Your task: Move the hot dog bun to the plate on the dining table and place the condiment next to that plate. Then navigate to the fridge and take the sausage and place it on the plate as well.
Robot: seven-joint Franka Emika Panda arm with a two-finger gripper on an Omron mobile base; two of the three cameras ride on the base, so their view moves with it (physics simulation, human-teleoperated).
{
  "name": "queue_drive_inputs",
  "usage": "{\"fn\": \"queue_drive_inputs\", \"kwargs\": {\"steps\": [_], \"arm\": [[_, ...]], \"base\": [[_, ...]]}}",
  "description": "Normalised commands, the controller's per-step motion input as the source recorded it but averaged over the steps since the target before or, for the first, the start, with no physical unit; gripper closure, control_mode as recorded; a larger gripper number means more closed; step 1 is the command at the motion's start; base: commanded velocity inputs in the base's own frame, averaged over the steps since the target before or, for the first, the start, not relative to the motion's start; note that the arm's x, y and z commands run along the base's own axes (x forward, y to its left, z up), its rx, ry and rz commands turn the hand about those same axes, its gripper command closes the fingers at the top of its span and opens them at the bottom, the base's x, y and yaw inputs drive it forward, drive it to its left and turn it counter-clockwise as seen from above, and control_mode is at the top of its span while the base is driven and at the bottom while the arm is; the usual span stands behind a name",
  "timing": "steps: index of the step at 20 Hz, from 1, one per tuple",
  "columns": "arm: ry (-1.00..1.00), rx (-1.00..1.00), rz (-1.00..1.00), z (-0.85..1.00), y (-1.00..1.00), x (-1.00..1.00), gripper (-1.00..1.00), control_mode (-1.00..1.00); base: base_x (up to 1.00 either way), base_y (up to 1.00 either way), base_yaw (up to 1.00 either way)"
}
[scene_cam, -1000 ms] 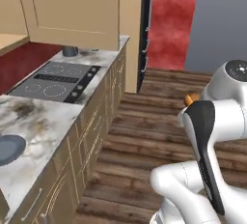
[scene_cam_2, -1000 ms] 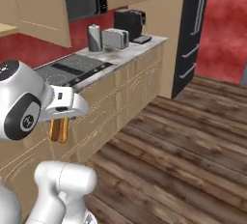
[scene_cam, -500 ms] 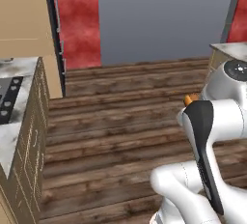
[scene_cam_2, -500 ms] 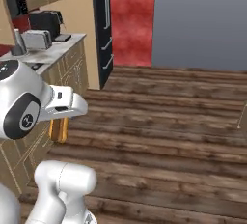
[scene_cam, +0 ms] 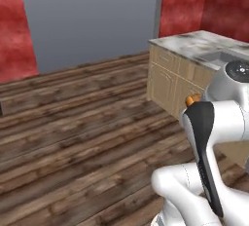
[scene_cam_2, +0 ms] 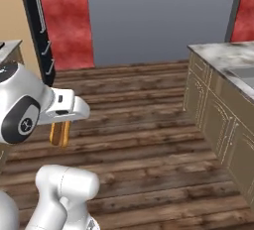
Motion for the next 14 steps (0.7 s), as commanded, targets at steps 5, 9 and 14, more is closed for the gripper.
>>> {"fn": "queue_drive_inputs", "kwargs": {"steps": [5,9,14], "arm": [[0.0,0.0,0.0,0.0,0.0,0.0,1.0,1.0],[0.0,0.0,0.0,0.0,0.0,0.0,1.0,1.0],[0.0,0.0,0.0,0.0,0.0,0.0,1.0,1.0]], "base": [[0.02,-0.68,-0.3],[0.02,-0.89,-0.21],[-0.1,-0.86,-0.21]]}}
